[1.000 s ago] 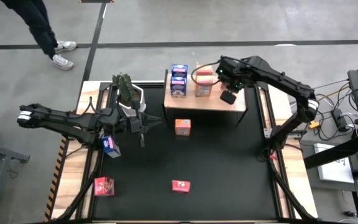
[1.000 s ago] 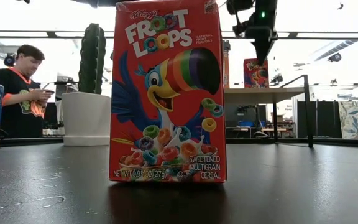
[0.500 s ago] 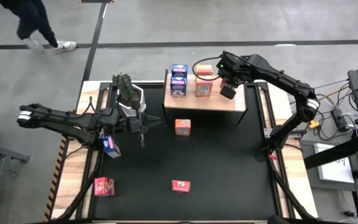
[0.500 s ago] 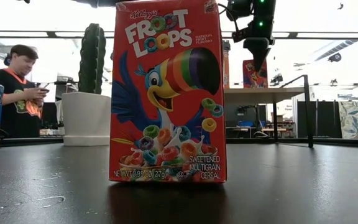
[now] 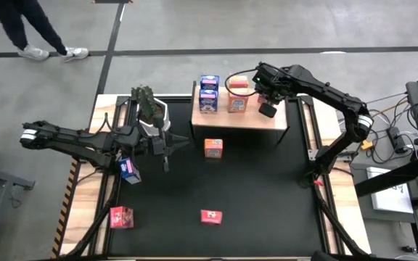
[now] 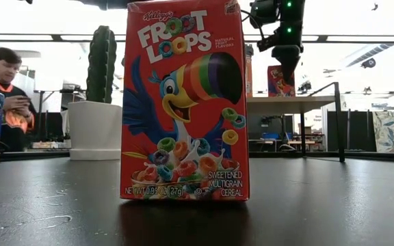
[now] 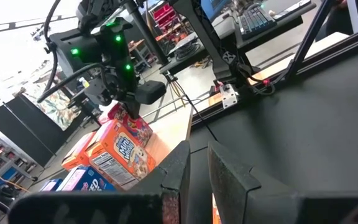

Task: Stack cereal on shelf
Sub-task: Adjust the red cereal box on the shelf

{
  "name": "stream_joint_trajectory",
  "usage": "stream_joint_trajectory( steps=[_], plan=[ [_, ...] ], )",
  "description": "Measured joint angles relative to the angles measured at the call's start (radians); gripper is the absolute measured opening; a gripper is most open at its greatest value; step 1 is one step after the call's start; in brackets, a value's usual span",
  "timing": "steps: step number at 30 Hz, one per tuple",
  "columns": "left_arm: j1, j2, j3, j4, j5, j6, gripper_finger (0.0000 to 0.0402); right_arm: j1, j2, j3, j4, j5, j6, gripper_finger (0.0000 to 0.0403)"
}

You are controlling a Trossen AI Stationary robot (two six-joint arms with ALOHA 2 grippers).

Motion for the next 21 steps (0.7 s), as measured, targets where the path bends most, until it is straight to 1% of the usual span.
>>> stream_joint_trajectory(
  steps=[4, 7, 15, 21],
  plan=[
    [0.0, 0.0, 0.0, 0.0, 0.0, 0.0, 0.0041, 0.0, 0.002, -0.009, 0.005, 0.06, -0.019, 0.0009],
    [0.0, 0.0, 0.0, -0.001, 0.0, 0.0, 0.0041, 0.0, 0.002, -0.009, 0.005, 0.075, -0.021, 0.0009],
    [0.0, 0.0, 0.0, 0.0, 0.0, 0.0, 0.0041, 0.0, 0.002, -0.009, -0.001, 0.076, -0.025, 0.0009],
    [0.0, 0.0, 0.0, 0.0, 0.0, 0.0, 0.0041, 0.0, 0.002, -0.009, 0.036, 0.077, -0.043, 0.0009]
  ],
)
